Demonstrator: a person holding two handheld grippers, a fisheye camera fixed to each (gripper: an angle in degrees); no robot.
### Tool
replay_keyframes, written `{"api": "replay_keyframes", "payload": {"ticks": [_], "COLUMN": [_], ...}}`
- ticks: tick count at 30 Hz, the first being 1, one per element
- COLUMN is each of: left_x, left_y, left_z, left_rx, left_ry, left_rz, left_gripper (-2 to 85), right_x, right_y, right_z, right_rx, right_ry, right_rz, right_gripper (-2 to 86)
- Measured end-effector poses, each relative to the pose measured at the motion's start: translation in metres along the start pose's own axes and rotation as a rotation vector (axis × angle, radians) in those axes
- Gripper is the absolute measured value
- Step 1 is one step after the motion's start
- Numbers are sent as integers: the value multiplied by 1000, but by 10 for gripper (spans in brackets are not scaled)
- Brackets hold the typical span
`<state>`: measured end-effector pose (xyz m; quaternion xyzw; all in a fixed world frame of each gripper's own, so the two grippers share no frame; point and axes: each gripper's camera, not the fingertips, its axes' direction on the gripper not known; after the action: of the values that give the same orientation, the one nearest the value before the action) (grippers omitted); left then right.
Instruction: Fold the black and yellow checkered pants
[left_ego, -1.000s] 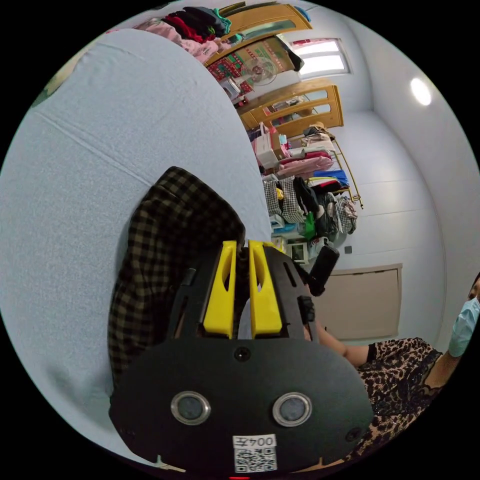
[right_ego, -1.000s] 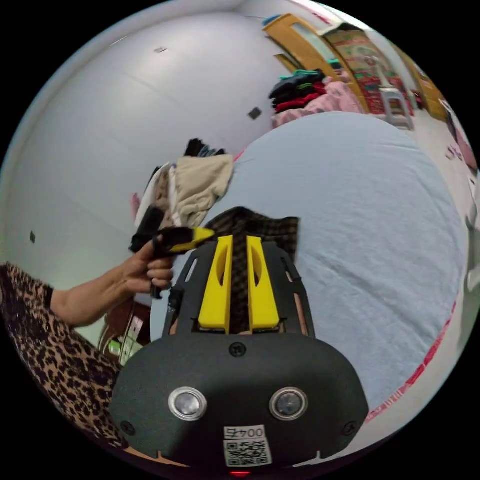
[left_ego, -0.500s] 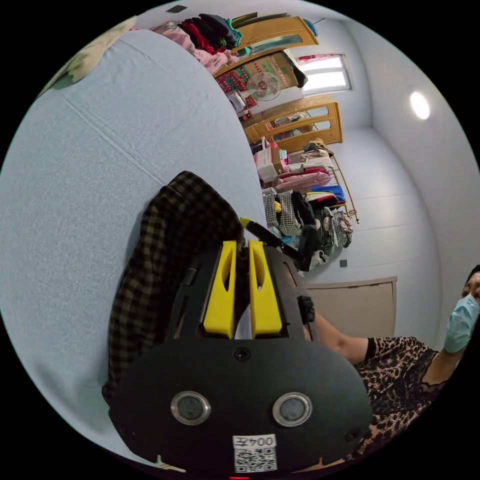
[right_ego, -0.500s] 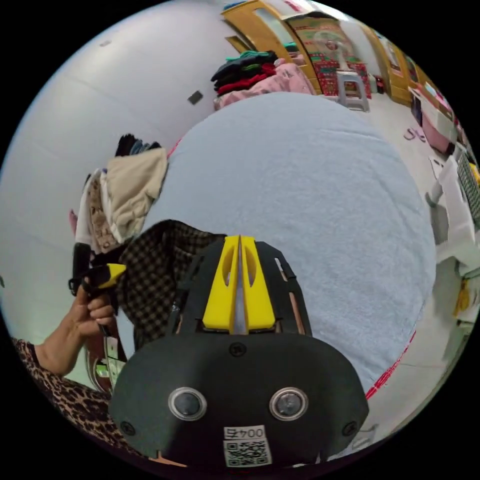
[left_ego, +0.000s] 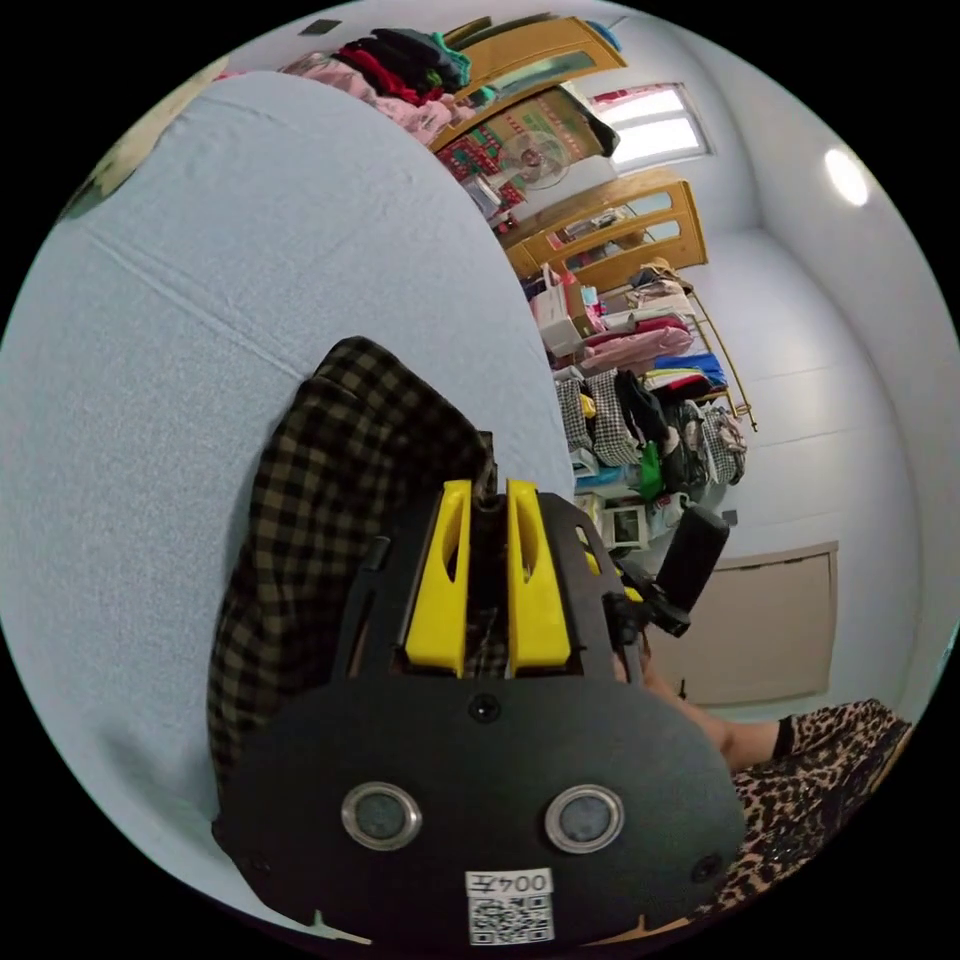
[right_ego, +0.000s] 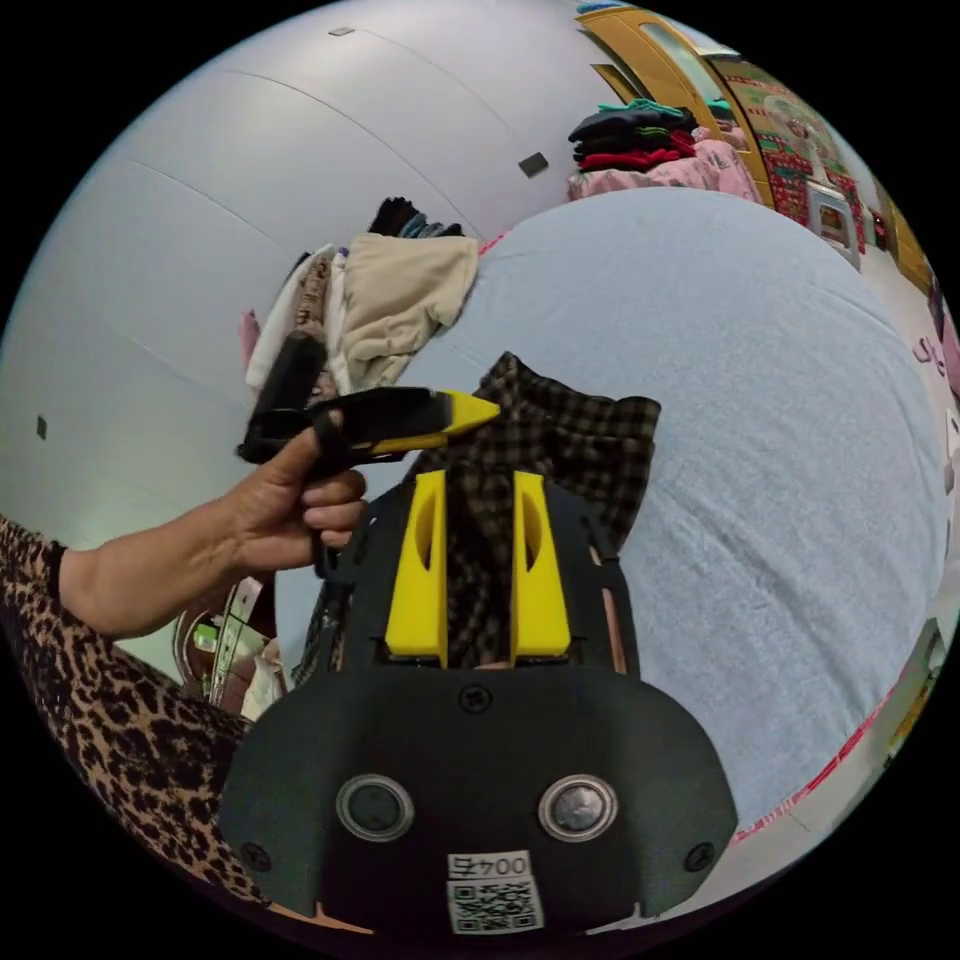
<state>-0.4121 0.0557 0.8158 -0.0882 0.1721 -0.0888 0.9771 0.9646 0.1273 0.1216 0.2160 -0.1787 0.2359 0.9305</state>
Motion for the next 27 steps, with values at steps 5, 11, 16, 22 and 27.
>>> {"api": "replay_keyframes", "payload": {"ticks": [5,11,16,22,27], "left_x": [23,25,34,20,-17], "left_y": [36,112,150,199,256], "left_z": [-34,-43,-68,-122,-173], "left_rx": [92,88,110,109,86], "left_ry": [-97,-349,-463,-478,-488], "left_rz": [149,195,257,224,132], "left_gripper": [73,77,77,76,73], "right_x": [0,13,-21,-115,-168], "right_y": [-9,-6,14,66,108], "right_z": [2,22,-6,16,58], "right_rx": [22,-25,122,20,-92], "right_ry": [123,165,215,204,191], "right_rz": [45,169,157,-7,11], "right_gripper": [46,62,101,106,106]}}
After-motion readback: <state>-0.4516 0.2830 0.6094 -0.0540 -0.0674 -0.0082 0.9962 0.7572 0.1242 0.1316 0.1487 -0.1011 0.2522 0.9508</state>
